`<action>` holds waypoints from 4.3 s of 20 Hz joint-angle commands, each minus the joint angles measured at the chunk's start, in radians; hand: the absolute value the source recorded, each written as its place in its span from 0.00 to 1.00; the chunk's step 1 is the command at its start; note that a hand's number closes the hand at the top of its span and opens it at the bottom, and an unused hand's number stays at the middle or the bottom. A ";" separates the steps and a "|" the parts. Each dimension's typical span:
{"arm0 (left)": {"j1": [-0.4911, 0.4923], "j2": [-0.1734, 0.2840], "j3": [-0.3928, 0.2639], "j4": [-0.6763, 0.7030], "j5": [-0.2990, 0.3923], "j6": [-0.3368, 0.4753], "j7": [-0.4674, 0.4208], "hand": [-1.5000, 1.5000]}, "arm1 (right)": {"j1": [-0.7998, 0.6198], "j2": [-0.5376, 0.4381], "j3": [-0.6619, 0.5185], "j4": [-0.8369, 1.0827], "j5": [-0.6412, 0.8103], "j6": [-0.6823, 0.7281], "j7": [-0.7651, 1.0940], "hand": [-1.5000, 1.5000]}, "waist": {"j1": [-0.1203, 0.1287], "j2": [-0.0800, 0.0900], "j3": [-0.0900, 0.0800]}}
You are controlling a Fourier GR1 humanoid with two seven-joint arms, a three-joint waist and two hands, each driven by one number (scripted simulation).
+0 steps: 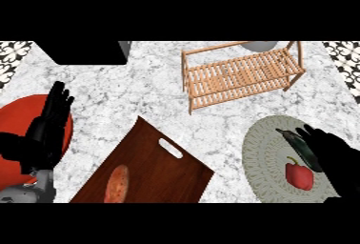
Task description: Pick the bell pepper from the placemat and place it in the tiered shelf
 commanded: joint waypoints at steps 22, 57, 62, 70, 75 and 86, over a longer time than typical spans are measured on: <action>0.027 -0.106 0.105 -0.019 -0.107 -0.117 -0.001 0.50 | 0.091 0.263 -0.116 0.363 0.321 -0.146 -0.435 0.00 | -0.001 0.000 0.000; 0.016 -0.135 0.166 -0.031 -0.131 -0.182 0.051 0.50 | 0.003 0.796 0.111 0.002 0.380 0.024 -0.200 1.00 | -0.012 -0.004 -0.001; -0.003 -0.162 0.143 -0.016 -0.170 -0.148 0.045 0.50 | -0.045 0.800 0.093 -0.228 0.265 -0.017 -0.010 1.00 | -0.013 -0.004 -0.002; 0.063 -0.137 0.174 -0.086 -0.133 -0.202 0.044 0.50 | -0.260 0.763 -0.155 -0.375 0.270 0.142 0.161 1.00 | 0.003 -0.002 -0.001; 0.033 -0.198 0.124 -0.055 -0.205 -0.154 0.025 0.50 | -0.405 0.755 -0.335 -0.228 0.171 0.121 0.116 1.00 | 0.003 0.000 0.000; -0.077 -0.194 0.151 -0.040 -0.199 -0.153 0.114 0.50 | -0.586 0.704 -0.477 0.249 0.204 -0.157 -0.121 1.00 | 0.009 0.004 0.000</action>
